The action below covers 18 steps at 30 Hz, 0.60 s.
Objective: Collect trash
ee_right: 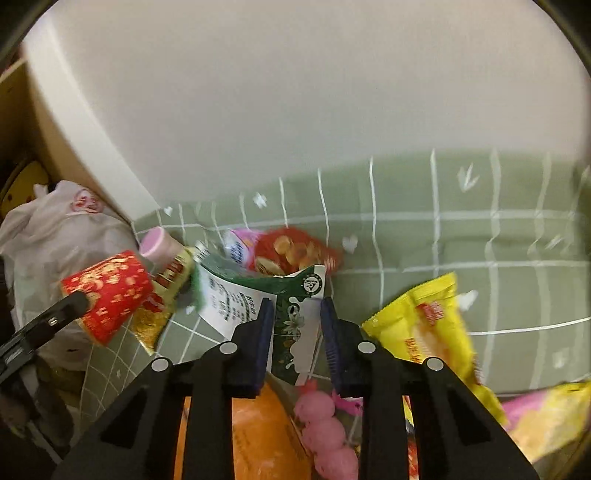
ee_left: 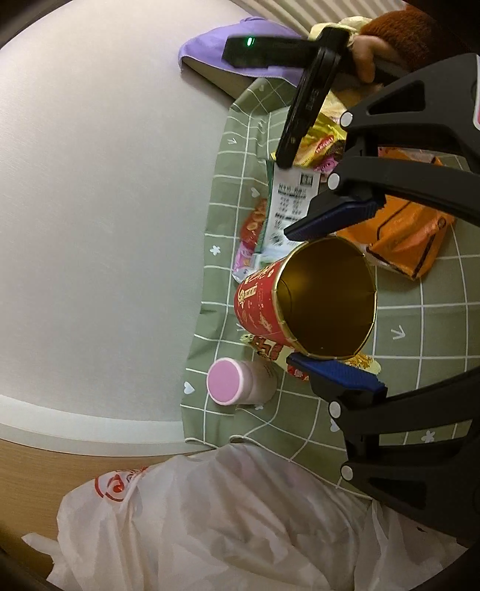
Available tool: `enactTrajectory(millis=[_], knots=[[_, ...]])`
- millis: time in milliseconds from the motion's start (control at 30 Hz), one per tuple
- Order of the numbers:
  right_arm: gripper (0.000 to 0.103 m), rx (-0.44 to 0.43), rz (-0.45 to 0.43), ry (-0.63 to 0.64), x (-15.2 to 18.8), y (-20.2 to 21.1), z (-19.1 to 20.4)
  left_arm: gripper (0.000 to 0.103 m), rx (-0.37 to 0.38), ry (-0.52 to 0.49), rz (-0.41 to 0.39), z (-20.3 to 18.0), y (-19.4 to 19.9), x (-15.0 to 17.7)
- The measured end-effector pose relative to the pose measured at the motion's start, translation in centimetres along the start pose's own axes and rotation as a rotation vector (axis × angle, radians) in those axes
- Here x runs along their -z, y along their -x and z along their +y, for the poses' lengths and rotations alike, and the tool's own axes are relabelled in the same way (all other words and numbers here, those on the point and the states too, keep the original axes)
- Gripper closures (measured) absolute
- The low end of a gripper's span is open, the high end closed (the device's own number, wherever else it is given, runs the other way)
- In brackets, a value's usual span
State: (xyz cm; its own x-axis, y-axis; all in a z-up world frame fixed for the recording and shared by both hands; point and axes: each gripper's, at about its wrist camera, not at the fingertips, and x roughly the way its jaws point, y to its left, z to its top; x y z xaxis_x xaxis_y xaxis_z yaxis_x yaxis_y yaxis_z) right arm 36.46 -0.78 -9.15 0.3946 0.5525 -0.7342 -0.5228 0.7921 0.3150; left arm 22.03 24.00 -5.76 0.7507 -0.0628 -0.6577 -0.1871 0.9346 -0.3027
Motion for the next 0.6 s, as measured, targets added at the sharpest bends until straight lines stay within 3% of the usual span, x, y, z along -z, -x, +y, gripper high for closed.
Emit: enactTrajectory(millis=[267,300,333,433,600], knots=[[0.078,0.188,-0.11,0.099,0.1,8.4,0.3,0.044,0.069,-0.008,-0.016,-1.7,0.9,-1.0],[0.08,0.214,-0.123,0.113,0.2,9.1,0.0,0.044,0.078,-0.012,-0.018,-2.0,1.0,-1.1],[0.1,0.252,-0.139,0.134,0.2,10.2,0.1,0.044,0.084,-0.016,-0.02,-2.2,1.0,-1.2],[0.1,0.335,-0.166,0.177,-0.1,12.3,0.3,0.043,0.112,-0.029,-0.031,-3.1,1.1,-1.7],[0.1,0.326,-0.175,0.118,0.1,12.8,-0.9,0.043,0.138,-0.057,-0.044,-4.1,1.3,-2.1]])
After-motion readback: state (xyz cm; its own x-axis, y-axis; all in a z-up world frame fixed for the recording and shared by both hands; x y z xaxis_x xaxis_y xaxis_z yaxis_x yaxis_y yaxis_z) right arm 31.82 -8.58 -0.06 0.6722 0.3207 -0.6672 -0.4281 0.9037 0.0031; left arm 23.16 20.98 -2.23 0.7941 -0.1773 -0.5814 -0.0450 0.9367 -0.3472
